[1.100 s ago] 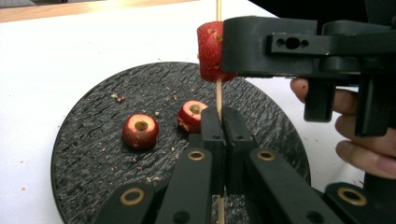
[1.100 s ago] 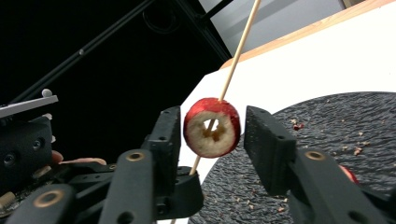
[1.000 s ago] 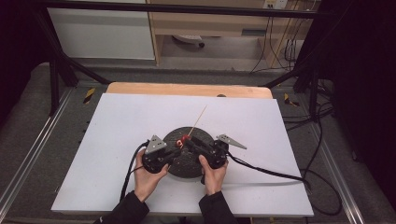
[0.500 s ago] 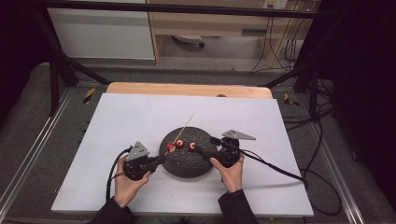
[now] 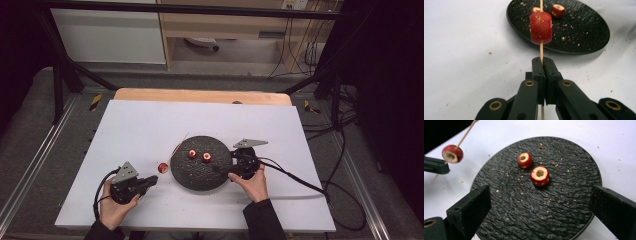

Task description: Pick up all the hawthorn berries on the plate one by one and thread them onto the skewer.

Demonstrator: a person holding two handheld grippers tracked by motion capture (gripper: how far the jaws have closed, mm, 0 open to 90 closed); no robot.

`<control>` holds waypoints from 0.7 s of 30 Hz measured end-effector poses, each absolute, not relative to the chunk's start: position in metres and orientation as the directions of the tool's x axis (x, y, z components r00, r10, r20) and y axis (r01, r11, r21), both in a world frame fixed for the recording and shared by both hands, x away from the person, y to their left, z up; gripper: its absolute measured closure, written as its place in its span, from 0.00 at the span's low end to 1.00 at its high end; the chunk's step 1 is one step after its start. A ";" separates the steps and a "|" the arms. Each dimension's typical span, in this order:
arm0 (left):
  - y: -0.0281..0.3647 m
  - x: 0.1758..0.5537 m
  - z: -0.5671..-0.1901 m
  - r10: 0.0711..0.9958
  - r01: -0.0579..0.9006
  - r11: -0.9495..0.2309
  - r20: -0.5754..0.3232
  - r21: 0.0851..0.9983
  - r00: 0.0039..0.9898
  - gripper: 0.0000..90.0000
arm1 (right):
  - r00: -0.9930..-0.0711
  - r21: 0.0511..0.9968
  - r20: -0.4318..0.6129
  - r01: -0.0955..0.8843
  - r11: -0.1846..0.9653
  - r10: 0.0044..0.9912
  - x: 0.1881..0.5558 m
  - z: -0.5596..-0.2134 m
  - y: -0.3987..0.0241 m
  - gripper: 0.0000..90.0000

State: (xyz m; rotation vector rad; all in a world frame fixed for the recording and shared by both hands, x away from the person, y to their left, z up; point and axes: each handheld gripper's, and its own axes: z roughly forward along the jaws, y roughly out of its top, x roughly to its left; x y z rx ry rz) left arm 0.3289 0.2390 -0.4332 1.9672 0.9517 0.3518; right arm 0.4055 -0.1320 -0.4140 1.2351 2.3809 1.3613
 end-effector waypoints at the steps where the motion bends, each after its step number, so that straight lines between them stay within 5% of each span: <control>1: 0.240 0.328 -0.434 0.738 0.484 -0.308 -0.115 0.819 0.665 0.98 | -0.659 0.766 0.259 0.586 0.265 0.707 0.407 -0.413 -0.132 0.06; 21: 0.244 0.320 -0.444 0.716 0.477 -0.362 -0.089 0.801 0.693 0.98 | -0.728 0.670 0.127 0.564 0.483 0.674 0.439 -0.396 -0.104 0.15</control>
